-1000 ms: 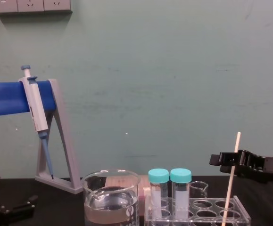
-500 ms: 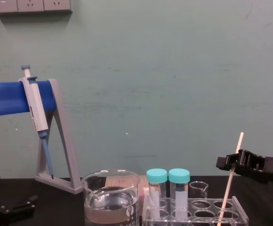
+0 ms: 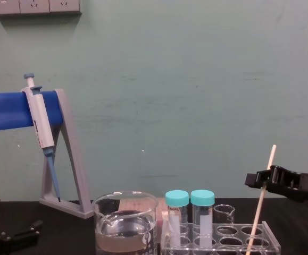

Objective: Hold the thermometer with one hand and immerse one end into the beaker, then reinsert it into the test tube rack.

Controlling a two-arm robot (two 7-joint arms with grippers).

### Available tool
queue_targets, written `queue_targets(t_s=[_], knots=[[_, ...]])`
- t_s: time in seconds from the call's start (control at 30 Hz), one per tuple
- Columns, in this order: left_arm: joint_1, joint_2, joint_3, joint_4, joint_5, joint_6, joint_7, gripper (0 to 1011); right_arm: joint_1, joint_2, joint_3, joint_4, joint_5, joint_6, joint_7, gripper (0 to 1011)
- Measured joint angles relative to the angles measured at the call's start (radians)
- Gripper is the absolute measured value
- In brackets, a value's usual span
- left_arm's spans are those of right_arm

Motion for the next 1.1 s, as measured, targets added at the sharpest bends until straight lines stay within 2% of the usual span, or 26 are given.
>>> queue_targets(t_s=[0.4,0.8,0.93,1.1], knots=[[0.0,0.0,0.0,0.0,0.0,0.0,0.0,1004,-0.036,0.076,-0.008,-0.146,-0.08,-0.03,-0.026,51],[0.0,0.0,0.0,0.0,0.0,0.0,0.0,1004,-0.09,0.161,0.003,-0.381,-0.22,-0.142,-0.034,51],[0.0,0.0,0.0,0.0,0.0,0.0,0.0,1004,-0.086,0.186,-0.002,-0.451,-0.283,-0.173,-0.019,51],[0.0,0.0,0.0,0.0,0.0,0.0,0.0,1004,-0.05,0.191,-0.015,-0.492,-0.335,-0.18,0.005,49]])
